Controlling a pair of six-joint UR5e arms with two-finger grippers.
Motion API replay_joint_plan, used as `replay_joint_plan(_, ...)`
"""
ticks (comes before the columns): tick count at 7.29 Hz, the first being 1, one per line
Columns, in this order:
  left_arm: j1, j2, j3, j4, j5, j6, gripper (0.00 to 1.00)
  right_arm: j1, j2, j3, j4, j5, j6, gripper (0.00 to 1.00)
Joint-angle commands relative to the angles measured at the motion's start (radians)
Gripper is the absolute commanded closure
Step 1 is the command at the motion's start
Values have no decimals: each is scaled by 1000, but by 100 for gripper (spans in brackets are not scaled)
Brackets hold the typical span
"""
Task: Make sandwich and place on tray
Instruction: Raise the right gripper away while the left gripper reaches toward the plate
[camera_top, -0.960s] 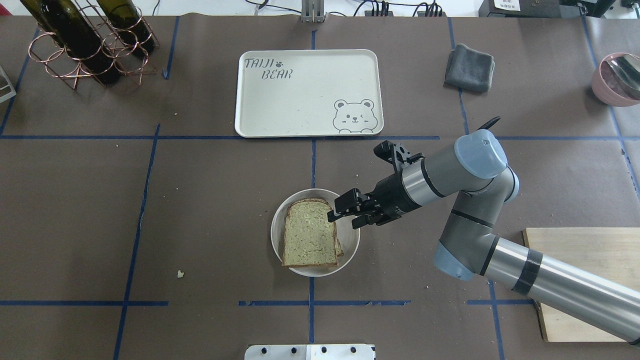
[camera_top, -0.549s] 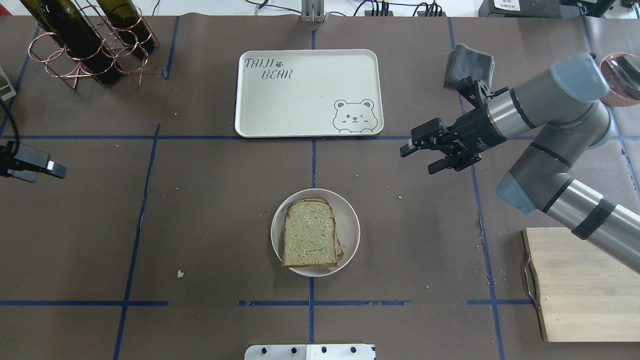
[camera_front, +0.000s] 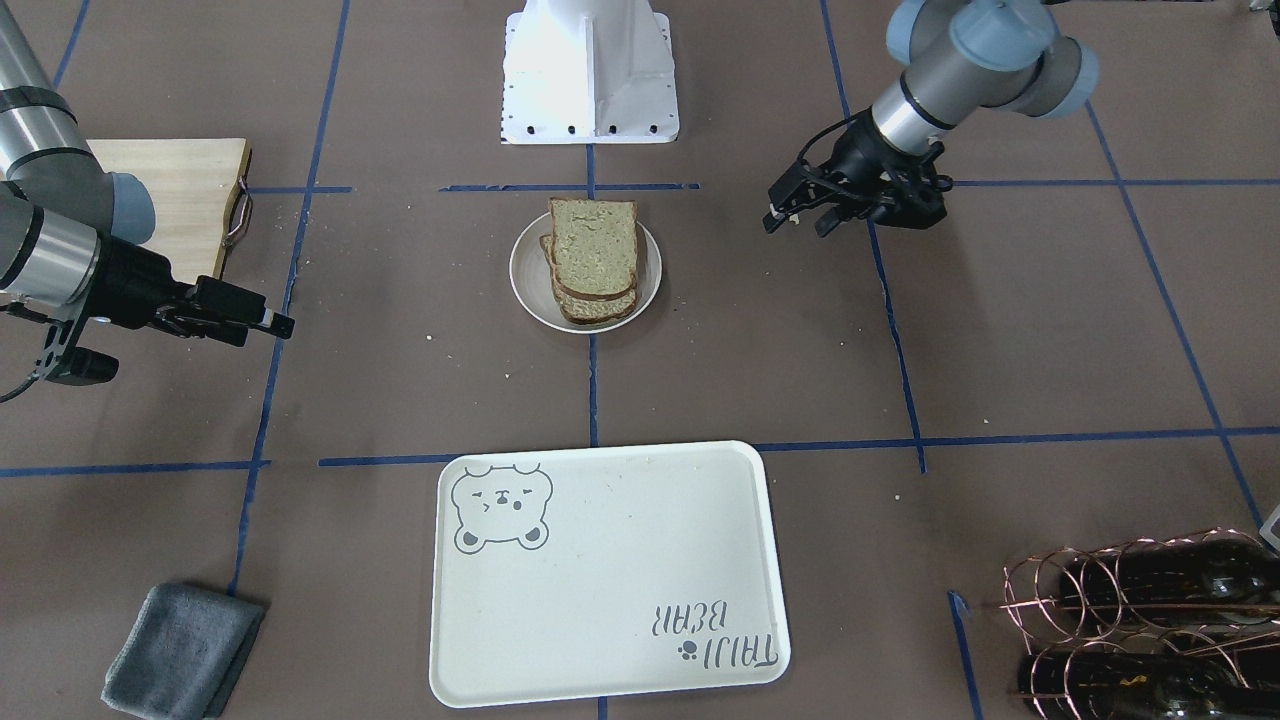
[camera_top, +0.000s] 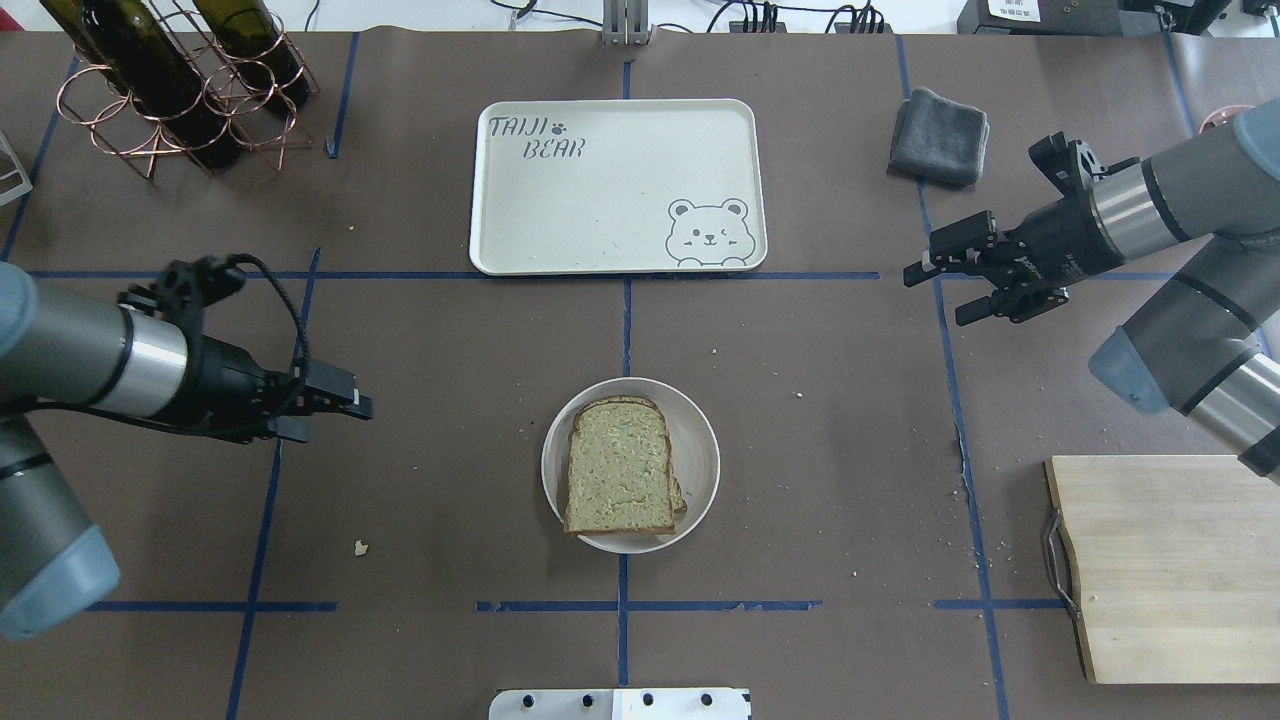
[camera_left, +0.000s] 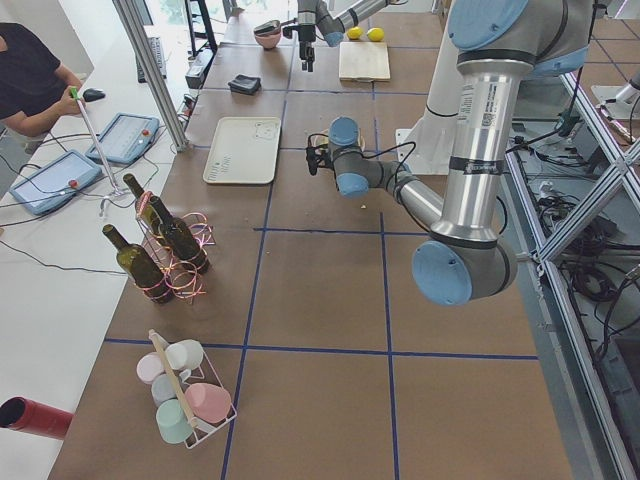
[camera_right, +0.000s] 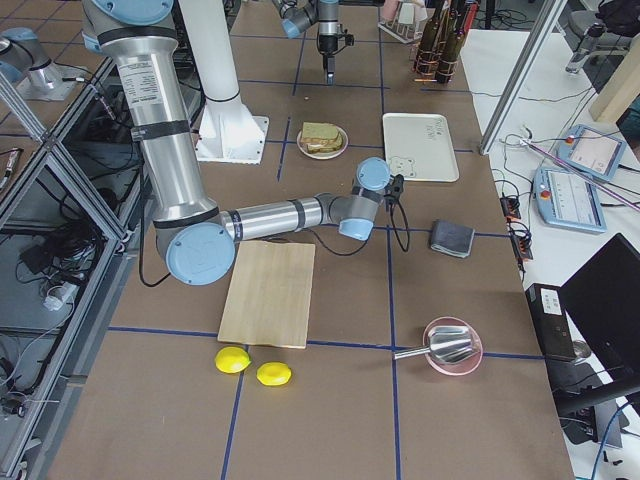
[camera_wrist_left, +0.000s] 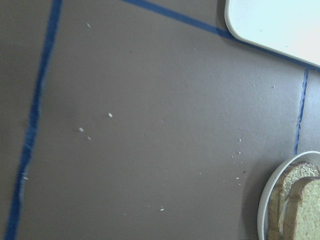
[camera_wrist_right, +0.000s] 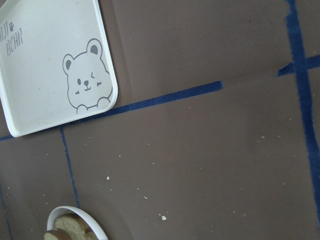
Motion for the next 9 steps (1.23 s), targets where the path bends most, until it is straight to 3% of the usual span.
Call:
replay_joint_plan(1, 95, -153, 15, 231, 126, -30, 19, 5, -85, -1, -45, -32, -221, 0)
replay_joint_plan(3, 123, -155, 19, 233, 170, -36, 19, 20, -111, 1, -162, -109, -440, 0)
replay_joint_plan(7, 166, -201, 79, 236, 238, -99, 25, 128, -135, 33, -391, -129, -844, 0)
replay_joint_plan(8, 180, -205, 93, 236, 239, -99, 25, 143, -137, 78, -507, -174, -959, 0)
replay_joint_plan(9, 191, -227, 108, 236, 239, -99, 27, 159, -144, 202, -750, -222, -1094, 0)
